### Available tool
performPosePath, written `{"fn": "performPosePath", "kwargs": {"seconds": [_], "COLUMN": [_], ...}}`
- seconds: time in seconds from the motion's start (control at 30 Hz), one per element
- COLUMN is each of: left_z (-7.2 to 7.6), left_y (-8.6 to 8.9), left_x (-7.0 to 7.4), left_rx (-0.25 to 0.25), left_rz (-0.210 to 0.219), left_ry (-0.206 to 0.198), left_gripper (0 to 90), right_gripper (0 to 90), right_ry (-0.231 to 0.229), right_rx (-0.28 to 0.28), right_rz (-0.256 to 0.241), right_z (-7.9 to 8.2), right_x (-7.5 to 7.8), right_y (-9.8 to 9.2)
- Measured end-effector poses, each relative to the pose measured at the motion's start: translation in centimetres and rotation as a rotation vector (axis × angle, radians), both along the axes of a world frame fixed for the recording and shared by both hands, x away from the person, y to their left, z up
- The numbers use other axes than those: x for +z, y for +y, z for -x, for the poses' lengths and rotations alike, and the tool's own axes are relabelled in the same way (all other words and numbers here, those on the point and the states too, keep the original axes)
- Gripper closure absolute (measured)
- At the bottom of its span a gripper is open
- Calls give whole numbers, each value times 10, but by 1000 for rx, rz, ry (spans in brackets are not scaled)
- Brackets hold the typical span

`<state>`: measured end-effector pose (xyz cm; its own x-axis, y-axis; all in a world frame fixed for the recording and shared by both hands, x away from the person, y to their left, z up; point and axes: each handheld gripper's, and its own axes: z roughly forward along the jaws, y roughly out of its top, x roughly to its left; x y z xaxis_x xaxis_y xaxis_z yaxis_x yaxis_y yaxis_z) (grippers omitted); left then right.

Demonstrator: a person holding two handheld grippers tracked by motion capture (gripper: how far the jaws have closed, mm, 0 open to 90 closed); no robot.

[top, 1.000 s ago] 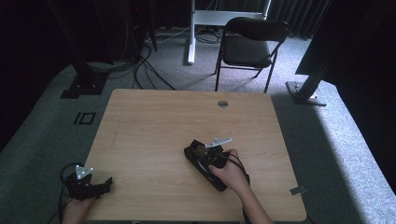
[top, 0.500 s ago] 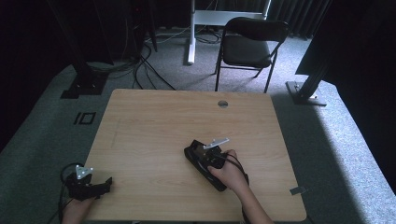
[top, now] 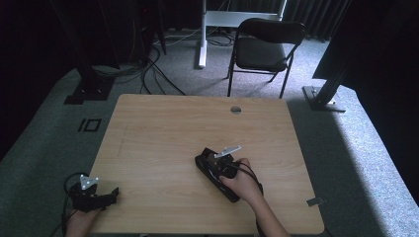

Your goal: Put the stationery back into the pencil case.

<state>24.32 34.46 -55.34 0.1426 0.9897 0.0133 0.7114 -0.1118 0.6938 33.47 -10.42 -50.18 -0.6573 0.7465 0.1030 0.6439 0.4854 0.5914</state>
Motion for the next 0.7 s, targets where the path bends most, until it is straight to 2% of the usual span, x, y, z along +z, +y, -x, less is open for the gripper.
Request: {"fn": "performPosePath", "kwargs": {"seconds": [0.27,0.5,0.7], "left_z": [0,0,0], "left_y": [0,0,0], "left_x": [0,0,0], "left_rx": [0,0,0], "left_rz": [0,0,0], "left_ry": [0,0,0], "left_gripper": [2,2,2], "right_gripper": [758,725,709], "right_ry": [-20,-67,-102], "right_rx": [-5,-12,-3], "right_rz": [-25,-70,-80], "right_z": [1,3,6], "right_x": [10,23,31], "right_y": [-6,-12,-15]}}
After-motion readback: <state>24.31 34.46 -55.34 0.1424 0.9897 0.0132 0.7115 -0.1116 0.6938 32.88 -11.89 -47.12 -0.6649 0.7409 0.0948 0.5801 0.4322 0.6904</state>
